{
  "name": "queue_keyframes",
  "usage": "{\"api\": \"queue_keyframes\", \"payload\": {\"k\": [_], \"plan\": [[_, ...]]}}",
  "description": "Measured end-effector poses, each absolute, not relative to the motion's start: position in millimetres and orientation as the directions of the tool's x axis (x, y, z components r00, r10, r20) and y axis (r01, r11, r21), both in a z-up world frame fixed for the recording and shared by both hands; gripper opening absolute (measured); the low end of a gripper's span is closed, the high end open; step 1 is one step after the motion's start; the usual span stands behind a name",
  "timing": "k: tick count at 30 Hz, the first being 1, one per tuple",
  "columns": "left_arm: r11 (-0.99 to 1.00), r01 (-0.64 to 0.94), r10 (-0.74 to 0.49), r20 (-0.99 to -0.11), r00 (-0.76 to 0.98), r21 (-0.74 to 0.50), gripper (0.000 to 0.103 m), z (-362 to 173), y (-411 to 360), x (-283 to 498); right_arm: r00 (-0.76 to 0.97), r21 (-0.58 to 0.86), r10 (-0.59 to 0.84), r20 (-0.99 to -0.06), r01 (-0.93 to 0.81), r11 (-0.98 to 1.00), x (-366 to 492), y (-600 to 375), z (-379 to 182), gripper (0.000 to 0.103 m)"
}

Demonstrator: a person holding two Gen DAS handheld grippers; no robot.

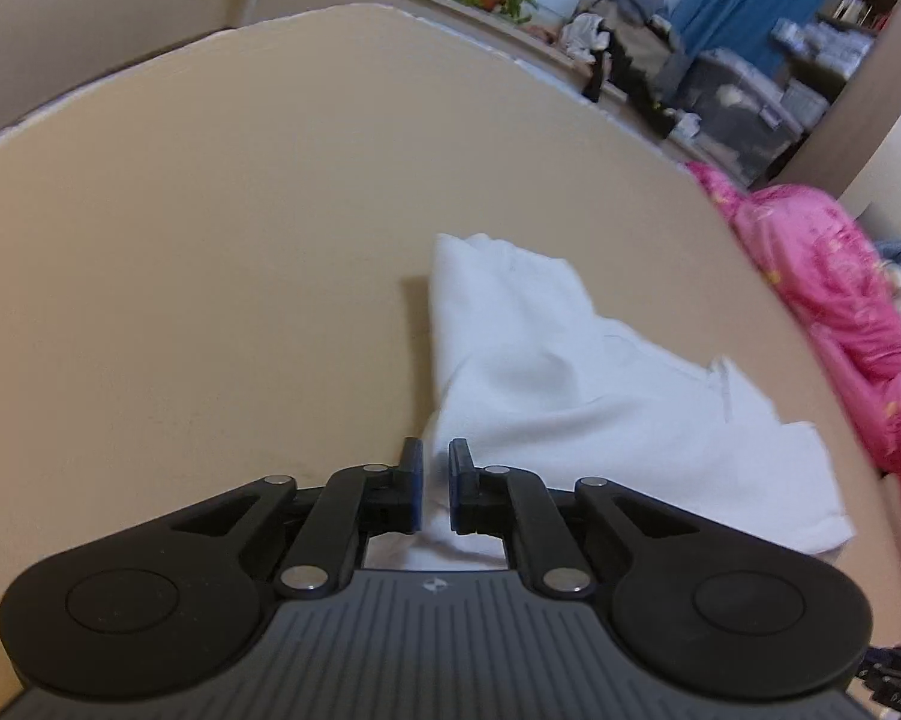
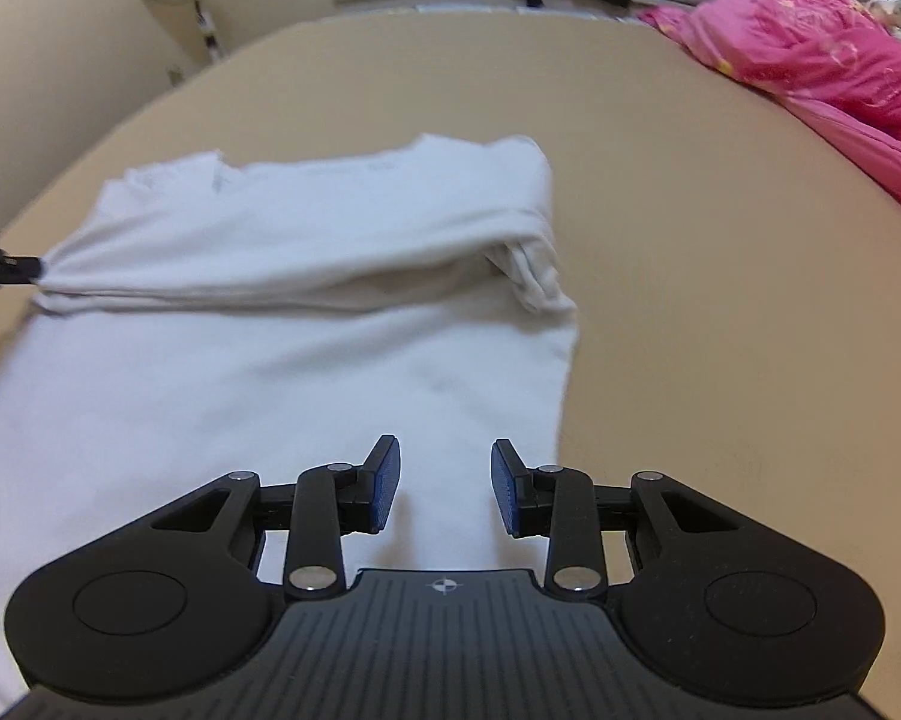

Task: Fold small clothes

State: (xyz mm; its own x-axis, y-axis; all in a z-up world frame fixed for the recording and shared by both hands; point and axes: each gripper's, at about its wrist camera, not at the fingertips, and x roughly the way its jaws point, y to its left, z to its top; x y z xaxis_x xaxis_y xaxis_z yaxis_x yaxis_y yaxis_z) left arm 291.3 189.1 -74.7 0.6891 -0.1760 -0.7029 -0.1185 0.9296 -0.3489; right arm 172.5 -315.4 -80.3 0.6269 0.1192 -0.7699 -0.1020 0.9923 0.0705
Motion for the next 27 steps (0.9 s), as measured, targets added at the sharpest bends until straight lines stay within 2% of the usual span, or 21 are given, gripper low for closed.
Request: {"api": "queue_keyframes", "payload": {"k": [2,5,13,17,22,23,25,27], "plan": [[0.935,-0.107,-0.156,-0.664,0.731,-0.338,0.012,-62.9,190.7,287.3,0.624,0.071,0.111,-0.774,-0.089,0.994,174.7,-316.5,-82.0,0.035],[0.919,-0.076,-0.2,-0.623,0.756,-0.387,0.017,-57.3,188.6,292.6,0.641,0.065,0.097,-0.761,-0.073,0.995,179.7,-315.1,-82.2,0.035],[0.917,-0.059,-0.223,-0.632,0.742,-0.393,0.017,-79.0,190.5,318.8,0.706,-0.003,0.05,-0.706,-0.074,0.997,197.9,-315.6,-77.1,0.035],[0.924,-0.029,-0.235,-0.627,0.743,-0.381,0.023,-91.4,181.7,339.2,0.744,-0.043,0.015,-0.668,-0.058,0.997,212.7,-317.6,-75.7,0.035],[0.952,0.051,-0.245,-0.652,0.718,-0.302,0.027,-105.7,158.8,353.0,0.773,-0.138,-0.035,-0.633,-0.067,0.988,237.1,-314.7,-85.1,0.035],[0.959,0.066,-0.236,-0.648,0.724,-0.276,0.024,-106.3,155.9,353.3,0.777,-0.153,-0.043,-0.627,-0.068,0.986,241.7,-313.4,-87.3,0.035],[0.962,0.092,-0.239,-0.631,0.738,-0.257,0.004,-100.2,152.5,352.7,0.782,-0.156,-0.053,-0.621,-0.057,0.986,251.0,-314.4,-90.9,0.035],[0.958,0.108,-0.248,-0.583,0.774,-0.265,0.004,-85.4,158.8,346.9,0.783,-0.14,-0.048,-0.62,-0.05,0.989,259.3,-316.6,-93.4,0.035]]}}
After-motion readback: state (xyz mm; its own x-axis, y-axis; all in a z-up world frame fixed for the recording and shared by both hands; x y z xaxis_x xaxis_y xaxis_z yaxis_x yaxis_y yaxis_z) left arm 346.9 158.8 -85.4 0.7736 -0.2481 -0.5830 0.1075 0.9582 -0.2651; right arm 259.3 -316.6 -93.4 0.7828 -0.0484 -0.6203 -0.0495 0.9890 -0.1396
